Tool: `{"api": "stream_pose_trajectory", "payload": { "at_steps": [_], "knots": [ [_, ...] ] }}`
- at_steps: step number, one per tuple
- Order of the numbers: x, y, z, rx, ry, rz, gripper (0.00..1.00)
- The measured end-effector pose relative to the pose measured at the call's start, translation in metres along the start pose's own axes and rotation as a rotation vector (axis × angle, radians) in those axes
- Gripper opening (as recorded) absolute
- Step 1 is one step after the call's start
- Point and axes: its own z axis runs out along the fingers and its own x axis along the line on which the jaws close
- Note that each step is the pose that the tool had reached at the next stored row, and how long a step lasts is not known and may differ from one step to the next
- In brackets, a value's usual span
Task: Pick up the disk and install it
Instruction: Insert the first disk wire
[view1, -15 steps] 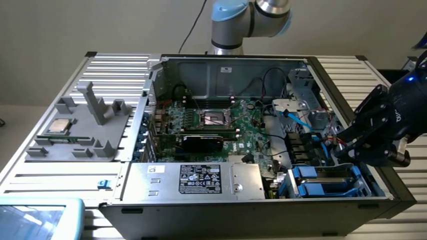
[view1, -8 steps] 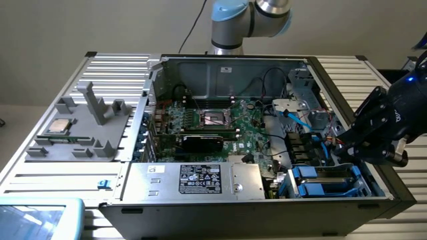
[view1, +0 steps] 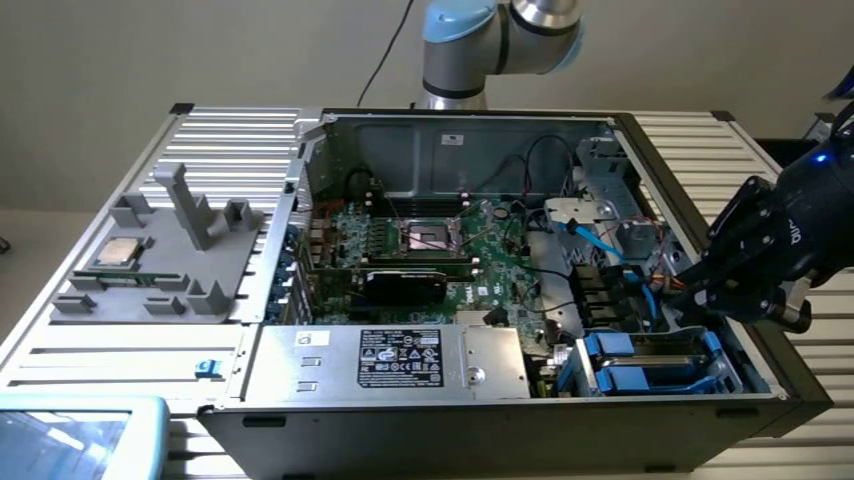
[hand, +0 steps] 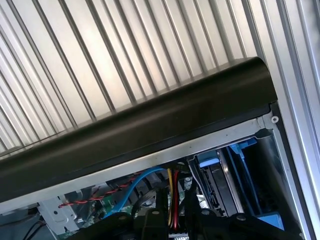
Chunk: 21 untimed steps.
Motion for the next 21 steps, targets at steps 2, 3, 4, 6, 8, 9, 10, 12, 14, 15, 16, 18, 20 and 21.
{"api": "stream_pose_trajectory", "payload": {
  "at_steps": [2, 3, 4, 6, 8, 9, 10, 12, 14, 15, 16, 18, 20, 21],
  "knots": [
    [0.0000, 0.0000, 0.0000, 0.0014, -0.0005, 0.000, 0.26],
    [0.0000, 0.0000, 0.0000, 0.0020, -0.0008, 0.001, 0.26],
    [0.0000, 0.0000, 0.0000, 0.0025, -0.0010, 0.001, 0.26],
    [0.0000, 0.0001, 0.0000, 0.0027, -0.0010, 0.001, 0.24],
    [0.0000, 0.0001, 0.0000, 0.0028, -0.0010, 0.001, 0.18],
    [0.0000, 0.0001, 0.0000, 0.0028, -0.0010, 0.001, 0.18],
    [0.0000, 0.0001, 0.0000, 0.0028, -0.0010, 0.001, 0.18],
    [0.0000, 0.0001, 0.0000, 0.0028, -0.0010, 0.001, 0.18],
    [0.0000, 0.0001, 0.0000, 0.0026, -0.0014, 0.001, 0.18],
    [0.0000, 0.0001, -0.0001, 0.0024, -0.0017, 0.001, 0.18],
    [0.0000, -0.0001, -0.0003, 0.0021, -0.0024, 0.001, 0.18],
    [-0.0003, -0.0016, -0.0005, -0.0005, -0.0024, 0.001, 0.18],
    [-0.0009, -0.0039, -0.0009, -0.0064, -0.0019, 0.000, 0.18],
    [-0.0013, -0.0051, -0.0012, -0.0095, -0.0016, 0.000, 0.18]
  ]
}}
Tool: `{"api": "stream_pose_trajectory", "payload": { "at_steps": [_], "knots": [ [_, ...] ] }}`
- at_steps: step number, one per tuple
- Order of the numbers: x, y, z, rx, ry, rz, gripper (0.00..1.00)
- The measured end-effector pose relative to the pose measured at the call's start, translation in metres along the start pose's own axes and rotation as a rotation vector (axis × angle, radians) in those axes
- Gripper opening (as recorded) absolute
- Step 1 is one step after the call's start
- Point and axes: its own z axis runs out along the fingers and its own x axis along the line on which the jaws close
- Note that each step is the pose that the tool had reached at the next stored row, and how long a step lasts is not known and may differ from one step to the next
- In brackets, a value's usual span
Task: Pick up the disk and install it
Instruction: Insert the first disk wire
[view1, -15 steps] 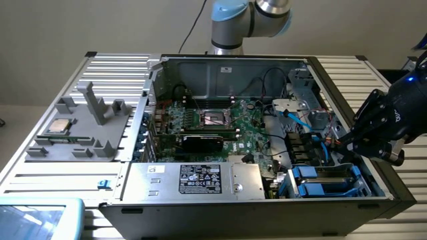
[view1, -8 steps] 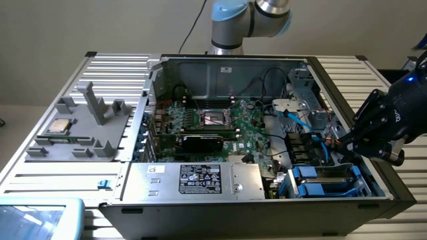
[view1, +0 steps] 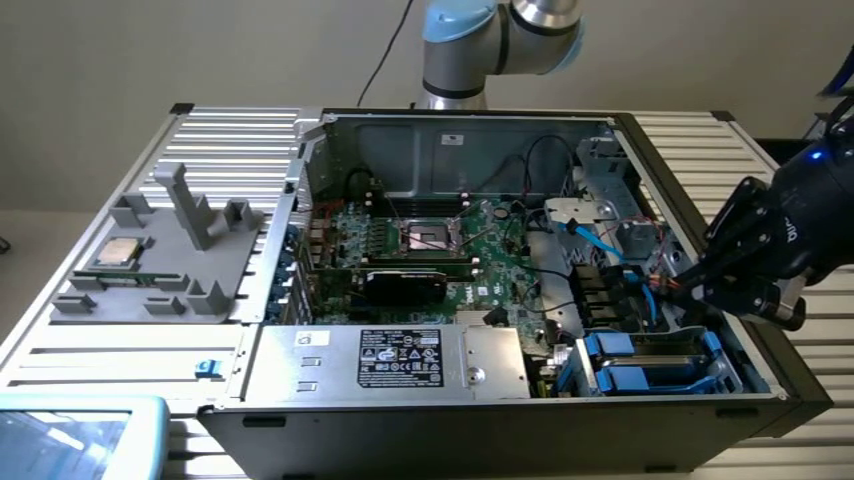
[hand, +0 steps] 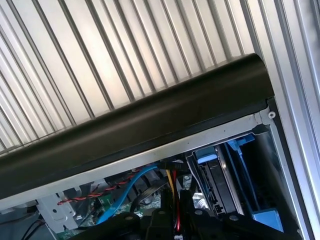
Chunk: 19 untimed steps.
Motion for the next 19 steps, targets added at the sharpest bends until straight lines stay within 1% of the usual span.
{"api": "stream_pose_trajectory", "payload": {
  "at_steps": [1, 3, 4, 6, 8, 9, 11, 13, 16, 17, 19],
  "knots": [
    [0.000, -0.0012, -0.0004, -0.0035, 0.0005, 0.000, 0.18],
    [-0.001, -0.0038, -0.0015, -0.0124, -0.0007, -0.001, 0.18],
    [-0.001, -0.0049, -0.0020, -0.0171, -0.0022, -0.001, 0.18],
    [-0.002, -0.0073, -0.0026, -0.0282, -0.0075, -0.001, 0.18],
    [-0.002, -0.0095, -0.0029, -0.0417, -0.0175, 0.000, 0.18],
    [-0.003, -0.0105, -0.0029, -0.0491, -0.0238, 0.001, 0.18],
    [-0.003, -0.0125, -0.0028, -0.0644, -0.0395, 0.003, 0.18],
    [-0.004, -0.0145, -0.0028, -0.0775, -0.0536, 0.005, 0.18],
    [-0.004, -0.0175, -0.0030, -0.0958, -0.0727, 0.007, 0.18],
    [-0.004, -0.0175, -0.0031, -0.0995, -0.0789, 0.008, 0.18],
    [-0.004, -0.0175, -0.0029, -0.1018, -0.0840, 0.009, 0.18]
  ]
}}
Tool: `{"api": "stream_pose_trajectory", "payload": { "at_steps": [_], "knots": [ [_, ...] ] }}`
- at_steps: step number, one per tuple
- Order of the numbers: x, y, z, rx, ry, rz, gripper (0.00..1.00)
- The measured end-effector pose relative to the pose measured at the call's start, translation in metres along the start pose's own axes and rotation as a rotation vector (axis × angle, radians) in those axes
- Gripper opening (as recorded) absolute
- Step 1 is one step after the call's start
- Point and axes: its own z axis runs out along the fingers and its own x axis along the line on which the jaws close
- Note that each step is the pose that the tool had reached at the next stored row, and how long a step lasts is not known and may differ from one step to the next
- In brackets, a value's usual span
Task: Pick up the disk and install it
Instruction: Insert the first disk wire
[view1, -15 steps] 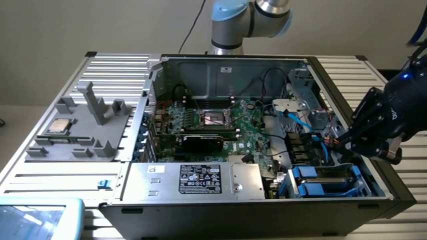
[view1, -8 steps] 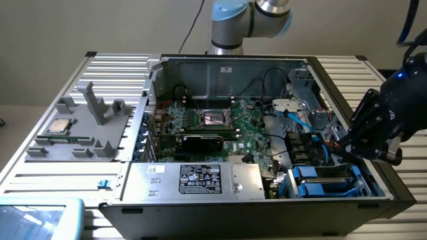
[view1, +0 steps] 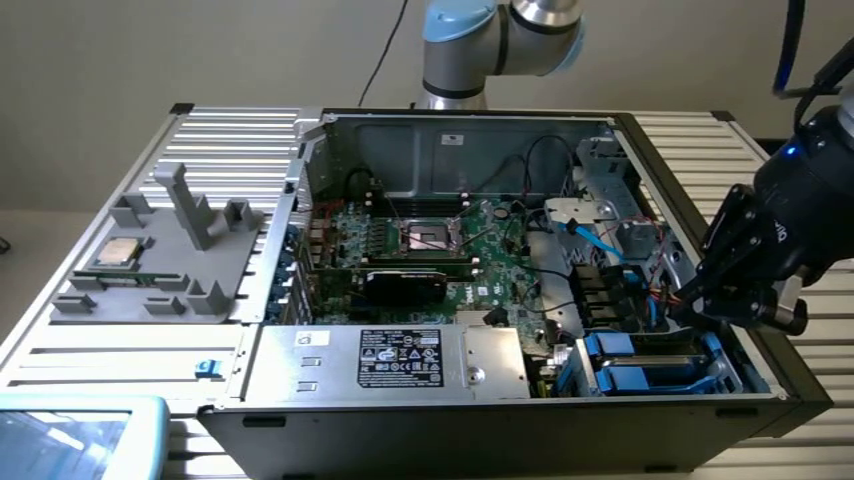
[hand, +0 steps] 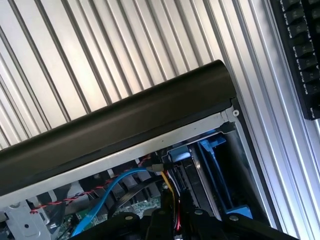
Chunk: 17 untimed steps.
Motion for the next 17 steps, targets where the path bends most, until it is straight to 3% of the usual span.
{"api": "stream_pose_trajectory", "payload": {
  "at_steps": [3, 9, 17],
  "knots": [
    [0.000, -0.0001, -0.0007, -0.0027, -0.0063, 0.001, 0.18],
    [0.002, -0.0039, -0.0085, -0.0012, -0.0068, 0.001, 0.18],
    [-0.001, -0.0115, -0.0078, -0.0022, -0.0057, 0.004, 0.18]
  ]
}}
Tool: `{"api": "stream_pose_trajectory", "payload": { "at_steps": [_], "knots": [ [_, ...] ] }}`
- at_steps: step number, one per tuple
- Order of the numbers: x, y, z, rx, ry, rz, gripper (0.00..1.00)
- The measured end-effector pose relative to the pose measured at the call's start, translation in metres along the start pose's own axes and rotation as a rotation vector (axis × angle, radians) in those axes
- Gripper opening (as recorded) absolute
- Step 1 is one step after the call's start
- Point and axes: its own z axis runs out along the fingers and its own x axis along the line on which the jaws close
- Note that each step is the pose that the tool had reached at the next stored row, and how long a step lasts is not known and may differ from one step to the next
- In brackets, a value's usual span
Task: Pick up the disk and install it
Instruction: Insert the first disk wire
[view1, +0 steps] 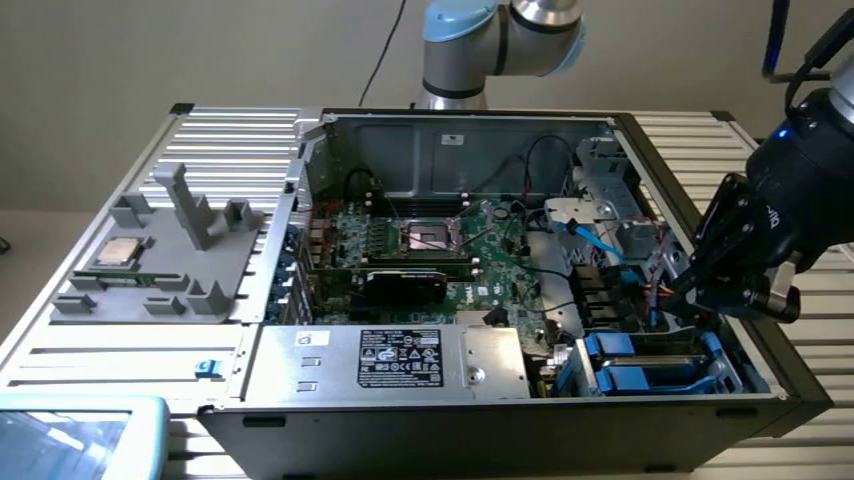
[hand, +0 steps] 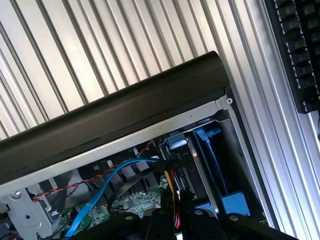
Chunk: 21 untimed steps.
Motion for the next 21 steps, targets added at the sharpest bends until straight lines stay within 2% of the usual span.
{"api": "stream_pose_trajectory", "payload": {
  "at_steps": [2, 8, 13, 16, 17, 21],
  "knots": [
    [-0.0001, -0.0002, 0.0001, -0.0016, -0.0013, 0.001, 0.18],
    [-0.0001, -0.0003, 0.0001, -0.0154, -0.0192, 0.011, 0.18],
    [-0.0005, -0.0012, 0.0002, -0.0165, -0.0201, 0.018, 0.18],
    [-0.0005, -0.0012, 0.0002, -0.0179, -0.0226, 0.023, 0.18],
    [-0.0005, -0.0013, 0.0001, -0.0194, -0.0254, 0.025, 0.18],
    [-0.0006, -0.0013, 0.0003, -0.0332, -0.0550, 0.038, 0.18]
  ]
}}
